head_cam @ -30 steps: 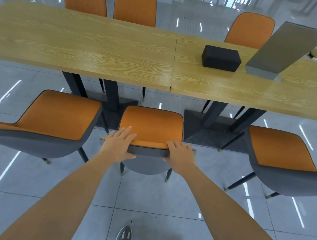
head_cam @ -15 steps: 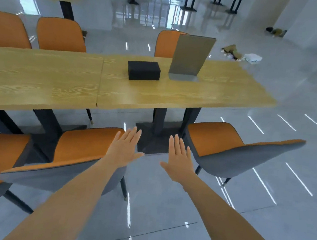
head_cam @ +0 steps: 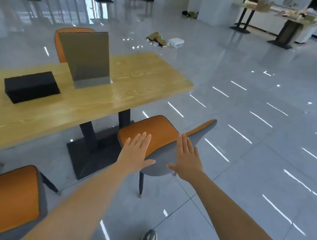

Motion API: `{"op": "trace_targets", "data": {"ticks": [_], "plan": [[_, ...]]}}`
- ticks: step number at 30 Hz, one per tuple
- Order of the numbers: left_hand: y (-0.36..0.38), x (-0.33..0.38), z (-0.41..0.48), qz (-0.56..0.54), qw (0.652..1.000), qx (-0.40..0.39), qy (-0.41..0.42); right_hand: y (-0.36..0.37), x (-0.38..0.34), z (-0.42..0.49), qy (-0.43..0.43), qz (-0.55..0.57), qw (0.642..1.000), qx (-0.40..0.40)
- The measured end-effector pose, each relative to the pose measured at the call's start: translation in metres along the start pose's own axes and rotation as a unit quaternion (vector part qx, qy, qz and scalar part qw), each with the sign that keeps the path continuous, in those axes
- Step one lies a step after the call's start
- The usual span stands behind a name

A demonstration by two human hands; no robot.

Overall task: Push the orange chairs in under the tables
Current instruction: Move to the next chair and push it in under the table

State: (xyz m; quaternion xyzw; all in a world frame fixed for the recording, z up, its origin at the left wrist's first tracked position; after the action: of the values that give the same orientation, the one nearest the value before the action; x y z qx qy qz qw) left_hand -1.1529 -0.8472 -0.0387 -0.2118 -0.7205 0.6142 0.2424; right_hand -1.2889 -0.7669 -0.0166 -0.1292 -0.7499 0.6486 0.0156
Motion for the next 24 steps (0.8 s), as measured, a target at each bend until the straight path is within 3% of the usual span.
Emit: {"op": "trace_targets", "data": {"ticks": [5, 13, 17, 24], "plan": [[0.011, 0.06, 0.087, -0.03, 0.998, -0.011, 0.048, -0.017, 0.083, 0.046, 0.038, -0.008, 0.999, -0.013], [0.03, 0.118, 0.167, -0.045, 0.995, -0.07, 0.053, -0.02, 0.164, 0.116, 0.032, -0.014, 0.998, -0.042], [0.043, 0.125, 0.184, -0.066, 0.995, -0.071, -0.005, -0.009, 0.186, 0.144, -0.006, -0.021, 0.997, -0.068], [0.051, 0.122, 0.178, -0.078, 0.976, -0.083, -0.186, 0.001, 0.199, 0.183, -0.132, -0.052, 0.985, -0.102]]}}
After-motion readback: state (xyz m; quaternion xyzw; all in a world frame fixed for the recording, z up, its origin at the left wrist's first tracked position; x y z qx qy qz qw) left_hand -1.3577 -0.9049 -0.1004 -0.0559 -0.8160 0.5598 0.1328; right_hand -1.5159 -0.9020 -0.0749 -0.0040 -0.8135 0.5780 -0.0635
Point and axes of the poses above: each hand's wrist, its own z-axis towards the middle knuckle, its own y-axis out of the palm, x = y × z, the point moved 7 cm from there along z, towards the middle knuckle, and after that the axes turned 3 degrees about -y, right-handed, at the moved point
